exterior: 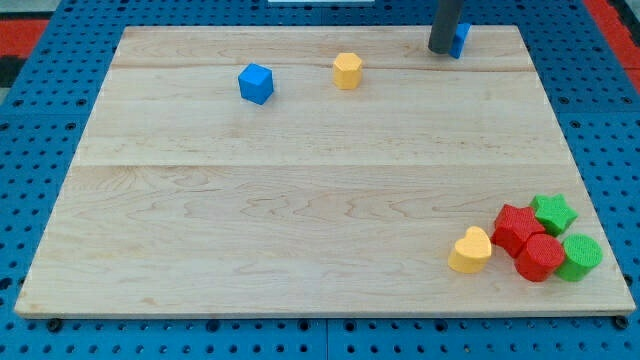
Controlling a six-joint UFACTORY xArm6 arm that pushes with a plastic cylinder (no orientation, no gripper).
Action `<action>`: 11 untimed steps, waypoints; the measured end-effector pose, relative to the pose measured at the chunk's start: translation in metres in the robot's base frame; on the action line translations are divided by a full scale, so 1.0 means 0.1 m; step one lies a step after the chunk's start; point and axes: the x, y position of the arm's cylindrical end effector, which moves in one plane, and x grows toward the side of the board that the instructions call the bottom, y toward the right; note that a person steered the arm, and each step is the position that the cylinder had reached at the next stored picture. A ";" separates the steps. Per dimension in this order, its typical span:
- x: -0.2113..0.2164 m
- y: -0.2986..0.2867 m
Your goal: Push the yellow hexagon closer to the blue triangle
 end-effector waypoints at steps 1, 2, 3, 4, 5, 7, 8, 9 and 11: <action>0.38 -0.02; 0.84 -0.29; 1.26 -0.91; 1.16 -1.40; 0.74 -1.78; 0.38 -1.78; 0.38 -1.43; 0.38 -1.15; 0.38 -0.62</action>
